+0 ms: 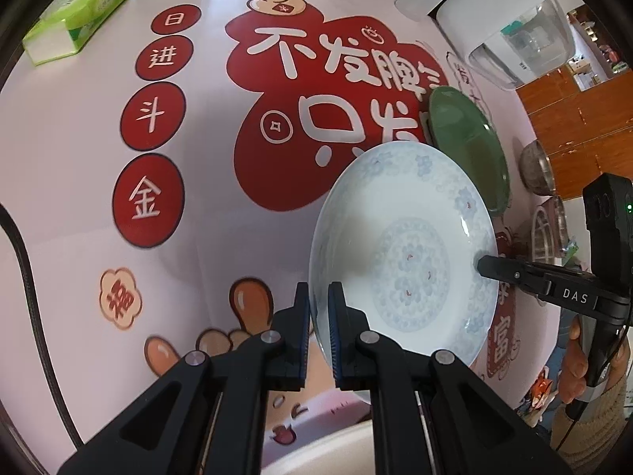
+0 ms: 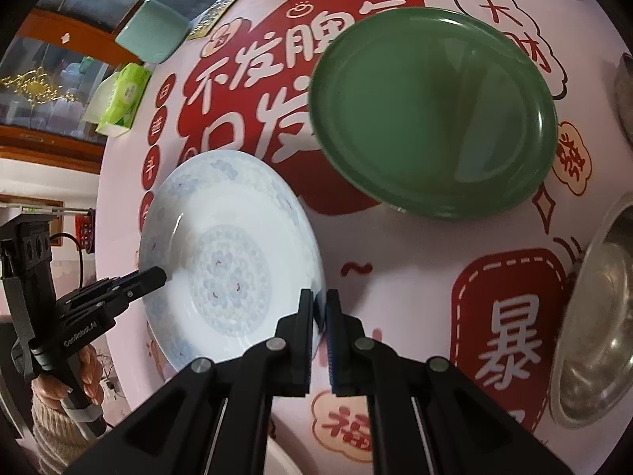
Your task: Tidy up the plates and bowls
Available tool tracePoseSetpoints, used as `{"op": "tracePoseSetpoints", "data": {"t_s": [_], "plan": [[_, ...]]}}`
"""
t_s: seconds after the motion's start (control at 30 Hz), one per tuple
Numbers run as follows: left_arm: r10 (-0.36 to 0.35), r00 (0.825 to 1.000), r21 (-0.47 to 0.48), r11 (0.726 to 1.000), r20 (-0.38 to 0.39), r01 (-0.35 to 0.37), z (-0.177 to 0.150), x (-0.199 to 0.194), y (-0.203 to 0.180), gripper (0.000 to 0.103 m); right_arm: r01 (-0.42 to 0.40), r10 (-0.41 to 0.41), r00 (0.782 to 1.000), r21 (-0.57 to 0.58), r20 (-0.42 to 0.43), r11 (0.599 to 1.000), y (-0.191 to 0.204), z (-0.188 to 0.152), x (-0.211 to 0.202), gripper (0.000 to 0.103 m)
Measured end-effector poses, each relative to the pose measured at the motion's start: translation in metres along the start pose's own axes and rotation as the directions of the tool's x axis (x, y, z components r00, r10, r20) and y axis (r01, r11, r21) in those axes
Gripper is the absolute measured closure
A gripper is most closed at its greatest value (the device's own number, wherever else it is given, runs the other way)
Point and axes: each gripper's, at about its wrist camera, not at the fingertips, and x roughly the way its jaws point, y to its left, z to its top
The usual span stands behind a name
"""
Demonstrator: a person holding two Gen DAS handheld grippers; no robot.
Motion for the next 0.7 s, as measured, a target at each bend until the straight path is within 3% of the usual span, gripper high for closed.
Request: {"op": "tracePoseSetpoints", "data": {"t_s": [0.3, 0.7], "plan": [[-0.01, 0.998, 0.023, 1.0, 0.061, 0.008, -0.042, -0.052, -0.009, 0.096, -0.016, 0.017, 1.0, -0.053, 0.02, 0.998, 0.022, -0.034, -0.033, 0.097], [0.009, 0.995, 0.014, 1.0, 0.095, -0.01, -0.138, -0.098, -0.005, 0.096, -0.036, 0.035, 0.999, -0.119, -0.01, 0.992, 0.047, -0.11, -0.047, 0.097]]}}
